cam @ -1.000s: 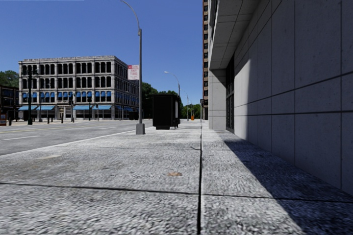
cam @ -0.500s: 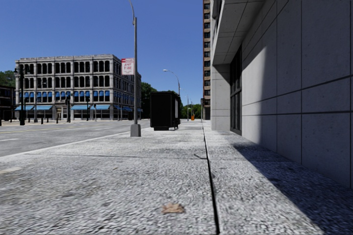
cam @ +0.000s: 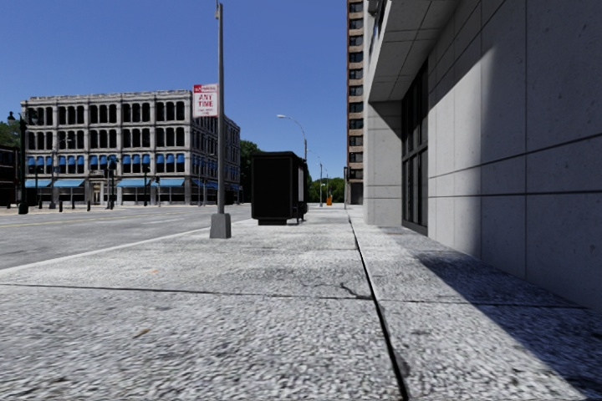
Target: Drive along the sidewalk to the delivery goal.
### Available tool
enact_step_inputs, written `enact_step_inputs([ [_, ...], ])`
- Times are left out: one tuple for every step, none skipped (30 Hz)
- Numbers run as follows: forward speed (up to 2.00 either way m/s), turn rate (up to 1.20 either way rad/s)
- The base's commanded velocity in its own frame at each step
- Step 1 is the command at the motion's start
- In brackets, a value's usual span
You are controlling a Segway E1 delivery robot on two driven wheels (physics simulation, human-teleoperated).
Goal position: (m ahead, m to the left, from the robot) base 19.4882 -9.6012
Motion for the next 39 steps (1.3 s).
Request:
enact_step_inputs([
  [2.0,-0.15],
  [2.0,-0.15],
  [2.0,-0.15],
  [2.0,-0.15],
  [2.0,-0.16],
  [2.0,-0.16],
  [2.0,-0.18],
  [2.0,-0.18],
  [2.0,-0.21],
  [2.0,-0.25],
  [2.0,-0.25],
  [2.0,-0.27],
  [2.0,-0.27],
  [2.0,-0.27],
  [2.0,-0.27],
  [2.0,-0.27],
  [2.0,-0.27],
  [2.0,-0.27],
  [2.0,-0.27],
  [2.0,-0.27],
  [2.0,-0.27],
  [2.0,-0.27],
  [2.0,-0.27],
  [2.0,-0.27],
  [2.0,-0.27],
  [2.0,-0.27],
  [2.0,-0.27],
  [2.0,-0.27],
  [2.0,-0.27],
  [2.0,-0.27],
  [2.0,-0.27],
  [2.0,-0.27],
  [2.0,-0.27],
  [2.0,-0.27],
  [2.0,-0.27],
  [2.0,-0.27],
  [2.0,-0.27],
  [2.0,-0.27],
  [2.0,-0.27],
])
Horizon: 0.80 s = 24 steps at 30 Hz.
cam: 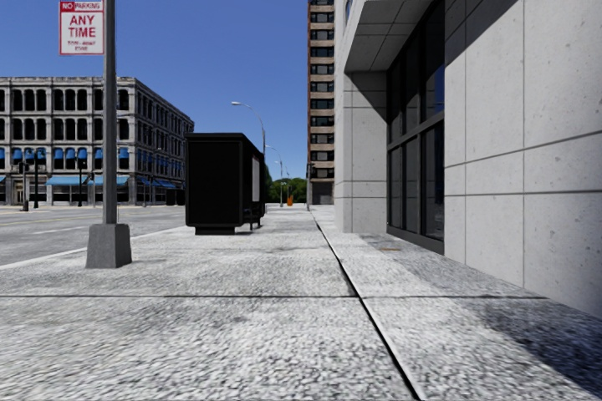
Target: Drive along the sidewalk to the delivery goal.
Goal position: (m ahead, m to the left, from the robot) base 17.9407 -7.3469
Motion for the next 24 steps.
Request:
enact_step_inputs([
  [2.0,-0.27],
  [2.0,-0.03],
  [2.0,0.0],
  [2.0,0.0],
  [2.0,0.0],
  [2.0,0.0],
  [2.0,0.0],
  [2.0,0.0],
  [2.0,0.0],
  [2.0,0.0],
  [2.0,0.0],
  [2.0,0.0],
  [2.0,0.0],
  [2.0,0.0],
  [2.0,0.0],
  [2.0,0.0],
  [2.0,0.0],
  [2.0,0.0],
  [2.0,0.0],
  [2.0,0.0],
  [2.0,0.0],
  [2.0,0.0],
  [2.0,0.0],
  [2.0,0.0],
])
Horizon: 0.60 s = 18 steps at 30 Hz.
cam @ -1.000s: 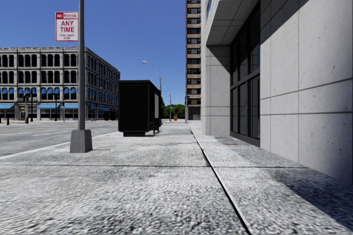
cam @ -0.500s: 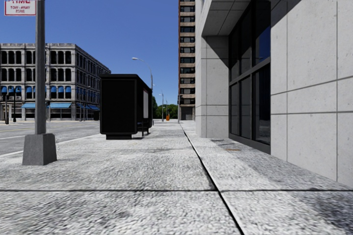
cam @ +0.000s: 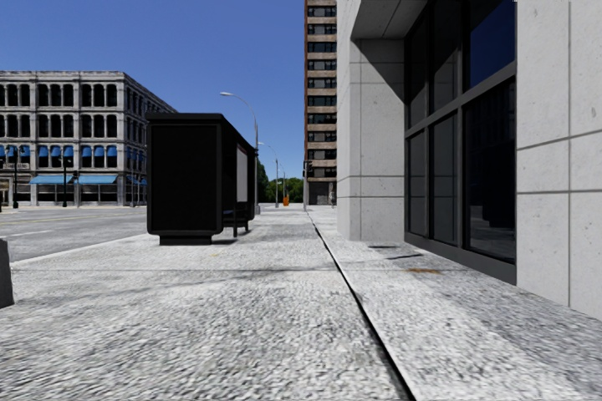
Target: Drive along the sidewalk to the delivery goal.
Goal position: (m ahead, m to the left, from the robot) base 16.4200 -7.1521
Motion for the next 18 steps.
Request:
enact_step_inputs([
  [2.0,0.0],
  [2.0,0.0],
  [2.0,0.0],
  [2.0,0.0],
  [2.0,0.0],
  [2.0,0.0],
  [2.0,0.0],
  [2.0,0.0],
  [2.0,0.0],
  [2.0,0.0],
  [2.0,0.0],
  [2.0,0.0],
  [2.0,0.0],
  [2.0,0.0],
  [2.0,0.0],
  [2.0,0.0],
  [2.0,0.0],
  [2.0,0.0],
])
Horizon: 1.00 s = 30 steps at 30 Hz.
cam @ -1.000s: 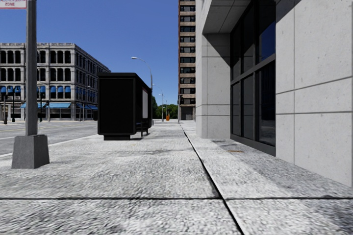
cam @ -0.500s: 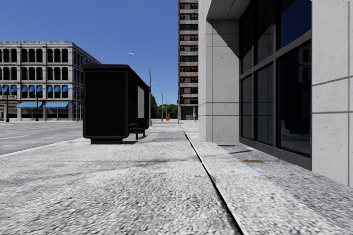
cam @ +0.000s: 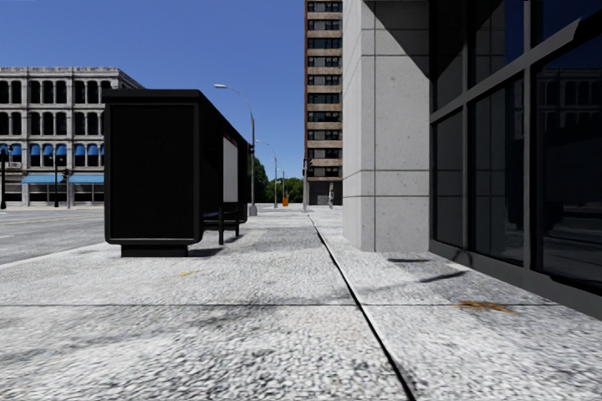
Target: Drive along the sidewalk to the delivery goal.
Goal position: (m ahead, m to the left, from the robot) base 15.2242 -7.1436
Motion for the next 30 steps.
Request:
enact_step_inputs([
  [2.0,0.0],
  [2.0,0.0],
  [2.0,0.0],
  [2.0,0.0],
  [2.0,0.0],
  [2.0,0.0],
  [2.0,0.0],
  [2.0,0.0],
  [2.0,0.0],
  [2.0,0.0],
  [2.0,0.0],
  [2.0,0.0],
  [2.0,0.0],
  [2.0,0.0],
  [2.0,0.0],
  [2.0,0.0],
  [2.0,0.0],
  [2.0,0.0],
  [2.0,0.0],
  [2.0,0.0],
  [2.0,0.0],
  [2.0,0.0],
  [2.0,0.0],
  [2.0,0.0],
  [2.0,0.0],
  [2.0,0.0],
  [2.0,0.0],
  [2.0,0.0],
  [2.0,0.0],
  [2.0,0.0],
])
